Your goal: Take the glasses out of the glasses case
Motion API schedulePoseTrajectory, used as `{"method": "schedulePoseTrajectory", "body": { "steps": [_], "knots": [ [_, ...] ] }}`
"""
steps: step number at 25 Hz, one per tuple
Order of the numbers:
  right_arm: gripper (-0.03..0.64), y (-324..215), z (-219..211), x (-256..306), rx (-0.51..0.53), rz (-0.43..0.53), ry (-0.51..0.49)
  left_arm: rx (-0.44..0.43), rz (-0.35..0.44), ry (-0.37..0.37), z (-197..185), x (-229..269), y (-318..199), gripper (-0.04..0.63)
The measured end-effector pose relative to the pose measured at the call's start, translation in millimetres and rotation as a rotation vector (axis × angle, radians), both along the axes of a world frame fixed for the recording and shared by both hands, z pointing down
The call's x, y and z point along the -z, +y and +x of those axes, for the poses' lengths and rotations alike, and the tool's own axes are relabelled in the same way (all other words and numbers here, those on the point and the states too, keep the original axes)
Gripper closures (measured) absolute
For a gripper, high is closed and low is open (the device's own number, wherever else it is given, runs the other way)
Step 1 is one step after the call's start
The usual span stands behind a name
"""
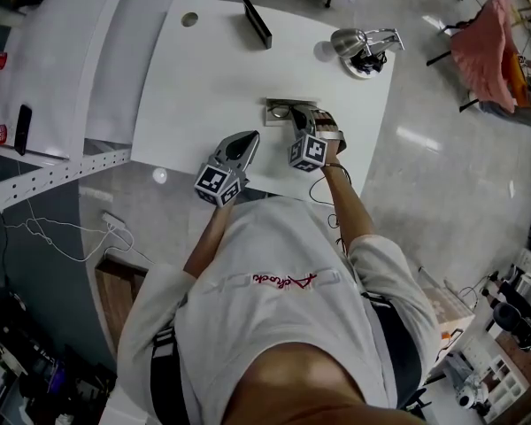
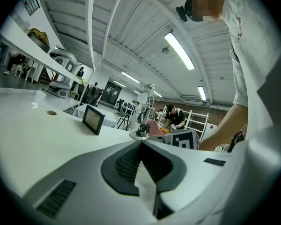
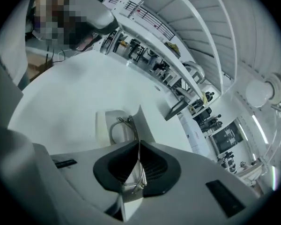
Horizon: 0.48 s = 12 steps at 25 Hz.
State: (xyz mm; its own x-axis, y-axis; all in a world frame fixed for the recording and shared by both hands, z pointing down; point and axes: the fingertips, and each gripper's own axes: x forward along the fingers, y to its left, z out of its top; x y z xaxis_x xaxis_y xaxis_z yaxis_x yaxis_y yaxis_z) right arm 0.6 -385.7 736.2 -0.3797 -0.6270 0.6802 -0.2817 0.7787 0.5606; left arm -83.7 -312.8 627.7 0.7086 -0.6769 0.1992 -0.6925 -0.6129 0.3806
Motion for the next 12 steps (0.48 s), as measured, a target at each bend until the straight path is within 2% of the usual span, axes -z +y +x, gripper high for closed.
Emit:
{"method": "schedulePoseTrajectory", "body": {
  "steps": [1,2,3,8,12],
  "knots": [
    [0.588,-1,1,-2,-0.002,-0.006,0.006,-0.001,-0.002,0.002,0,0,0,0.572],
    [0.517,-3,2,-3,-0.012,-0.016,0.012,-0.003,-0.005,0.005,0,0,0,0.574],
    [0.494,-4,4,-6,-0.024,-0.028,0.023,-0.003,-0.008,0.008,0,-1,0,0.572],
    [0.463,-13,8,-15,-0.027,-0.021,0.099,0.002,-0.017,0.022,0,-1,0,0.572],
    [0.465,-16,2,-22,-0.005,-0.06,0.1,0.007,-0.019,0.024,-3,-2,-1,0.572]
  ]
}}
